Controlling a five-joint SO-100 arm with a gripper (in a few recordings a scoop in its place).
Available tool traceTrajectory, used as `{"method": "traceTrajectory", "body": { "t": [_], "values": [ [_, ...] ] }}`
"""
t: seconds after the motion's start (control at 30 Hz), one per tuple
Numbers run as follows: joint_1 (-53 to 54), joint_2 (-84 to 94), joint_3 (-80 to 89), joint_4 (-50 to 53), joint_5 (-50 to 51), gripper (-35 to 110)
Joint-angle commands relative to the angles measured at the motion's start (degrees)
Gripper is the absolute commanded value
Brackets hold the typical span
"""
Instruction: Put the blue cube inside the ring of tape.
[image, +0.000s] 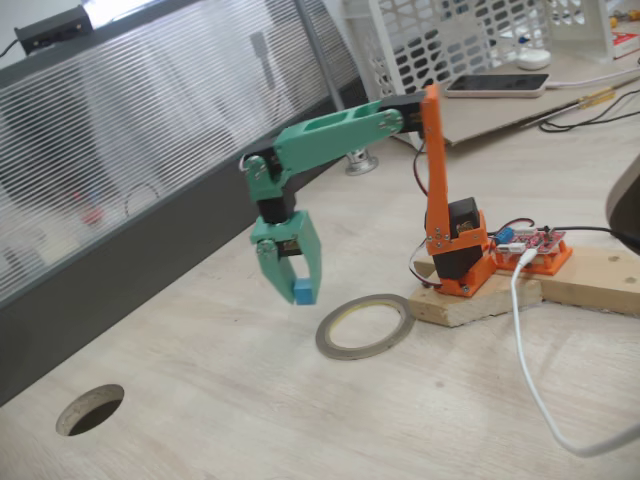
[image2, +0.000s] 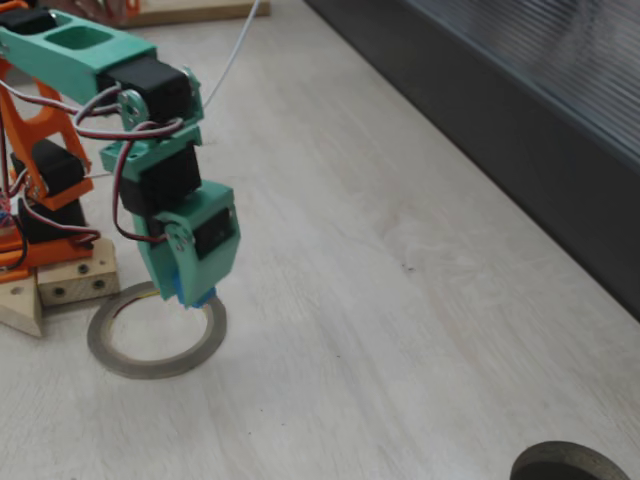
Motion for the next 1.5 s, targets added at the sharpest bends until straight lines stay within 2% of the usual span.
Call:
{"method": "traceTrajectory", "body": {
  "t": [0.0,0.83,0.97,1.13,1.47],
  "values": [
    [0.44,6.06,5.71,0.88,0.88,2],
    [0.62,16.87,23.99,1.14,0.88,2],
    [0.79,17.93,25.58,0.70,1.05,2],
    [6.15,17.93,26.02,0.53,5.89,2],
    [6.42,17.58,26.02,0.44,6.59,3]
  ]
}}
